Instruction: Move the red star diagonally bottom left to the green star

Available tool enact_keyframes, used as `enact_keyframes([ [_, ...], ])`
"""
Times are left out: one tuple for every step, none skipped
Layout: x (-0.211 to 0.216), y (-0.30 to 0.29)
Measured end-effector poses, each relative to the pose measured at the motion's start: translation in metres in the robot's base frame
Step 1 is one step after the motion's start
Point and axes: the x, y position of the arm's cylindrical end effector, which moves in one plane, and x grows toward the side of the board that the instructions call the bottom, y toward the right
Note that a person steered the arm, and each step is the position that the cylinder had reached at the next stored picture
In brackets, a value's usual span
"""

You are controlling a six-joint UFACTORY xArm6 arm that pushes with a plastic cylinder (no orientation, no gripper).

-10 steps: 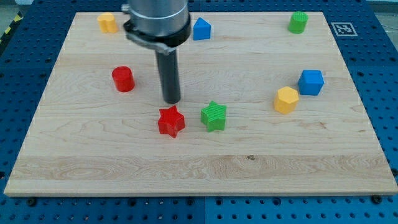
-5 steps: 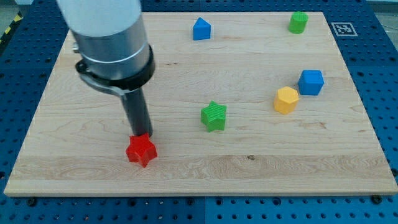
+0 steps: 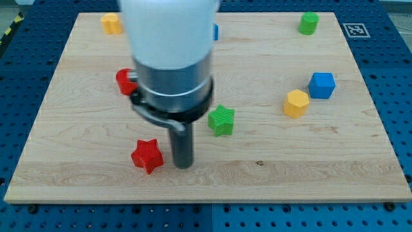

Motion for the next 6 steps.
enact_keyframes([
  [0.000,-0.044],
  [0.000,-0.070],
  [-0.002,-0.071],
  [-0.005,-0.067],
  [-0.006,-0.067],
  [-0.036,-0.067],
])
